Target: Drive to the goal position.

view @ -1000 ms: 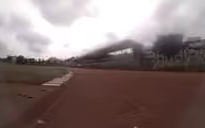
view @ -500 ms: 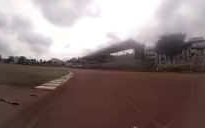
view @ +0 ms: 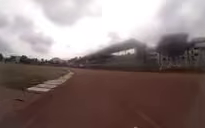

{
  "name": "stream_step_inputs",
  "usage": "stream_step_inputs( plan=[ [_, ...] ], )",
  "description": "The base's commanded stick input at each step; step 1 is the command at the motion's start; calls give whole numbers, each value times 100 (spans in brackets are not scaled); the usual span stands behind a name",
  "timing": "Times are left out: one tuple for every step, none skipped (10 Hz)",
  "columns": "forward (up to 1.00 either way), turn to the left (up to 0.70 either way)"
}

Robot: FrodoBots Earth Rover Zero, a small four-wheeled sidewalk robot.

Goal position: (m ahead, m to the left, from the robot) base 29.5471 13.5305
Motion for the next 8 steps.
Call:
stream_step_inputs(
  plan=[
    [100,0],
    [100,0],
    [100,0],
    [100,31],
    [100,19],
    [100,0],
    [100,0],
    [100,0]
  ],
)
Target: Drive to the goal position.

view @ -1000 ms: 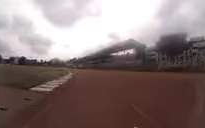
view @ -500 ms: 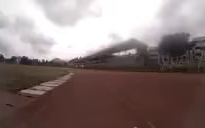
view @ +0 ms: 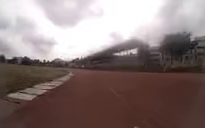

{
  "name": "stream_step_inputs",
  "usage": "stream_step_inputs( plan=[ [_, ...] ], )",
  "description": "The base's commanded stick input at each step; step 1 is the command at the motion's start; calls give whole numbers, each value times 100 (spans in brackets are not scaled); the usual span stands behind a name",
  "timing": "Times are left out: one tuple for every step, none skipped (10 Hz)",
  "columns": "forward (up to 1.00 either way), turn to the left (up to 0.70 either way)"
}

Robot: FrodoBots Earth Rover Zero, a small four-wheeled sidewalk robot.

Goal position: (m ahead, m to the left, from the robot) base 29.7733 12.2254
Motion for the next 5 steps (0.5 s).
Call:
stream_step_inputs(
  plan=[
    [100,0],
    [100,0],
    [100,0],
    [100,0],
    [100,0]
  ],
)
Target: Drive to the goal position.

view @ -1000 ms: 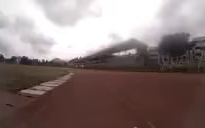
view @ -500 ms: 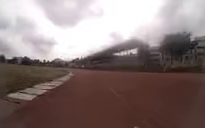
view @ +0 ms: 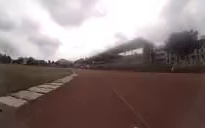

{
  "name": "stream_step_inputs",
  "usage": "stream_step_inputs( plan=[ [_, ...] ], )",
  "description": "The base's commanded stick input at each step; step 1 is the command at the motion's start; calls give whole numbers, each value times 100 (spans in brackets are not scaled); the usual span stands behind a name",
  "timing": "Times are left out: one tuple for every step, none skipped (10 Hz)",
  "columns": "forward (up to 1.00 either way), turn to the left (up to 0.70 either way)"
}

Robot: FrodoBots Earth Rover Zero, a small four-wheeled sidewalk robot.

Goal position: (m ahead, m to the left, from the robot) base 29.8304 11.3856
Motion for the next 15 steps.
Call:
stream_step_inputs(
  plan=[
    [100,0],
    [100,0],
    [100,0],
    [100,0],
    [100,0],
    [100,0],
    [100,0],
    [100,0],
    [100,0],
    [100,23],
    [100,35],
    [100,13],
    [100,1],
    [100,0],
    [100,0]
  ],
)
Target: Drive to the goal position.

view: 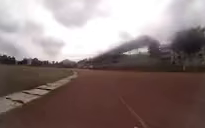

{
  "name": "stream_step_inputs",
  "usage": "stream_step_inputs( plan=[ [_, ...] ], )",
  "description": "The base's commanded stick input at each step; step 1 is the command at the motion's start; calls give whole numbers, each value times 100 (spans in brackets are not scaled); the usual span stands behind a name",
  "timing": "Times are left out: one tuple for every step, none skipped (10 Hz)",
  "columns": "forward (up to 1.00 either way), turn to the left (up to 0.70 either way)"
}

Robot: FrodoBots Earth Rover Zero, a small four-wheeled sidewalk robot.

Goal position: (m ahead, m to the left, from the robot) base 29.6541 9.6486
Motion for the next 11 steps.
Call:
stream_step_inputs(
  plan=[
    [100,0],
    [100,0],
    [100,0],
    [100,0],
    [100,0],
    [100,0],
    [100,0],
    [100,0],
    [100,0],
    [100,0],
    [100,0]
  ],
)
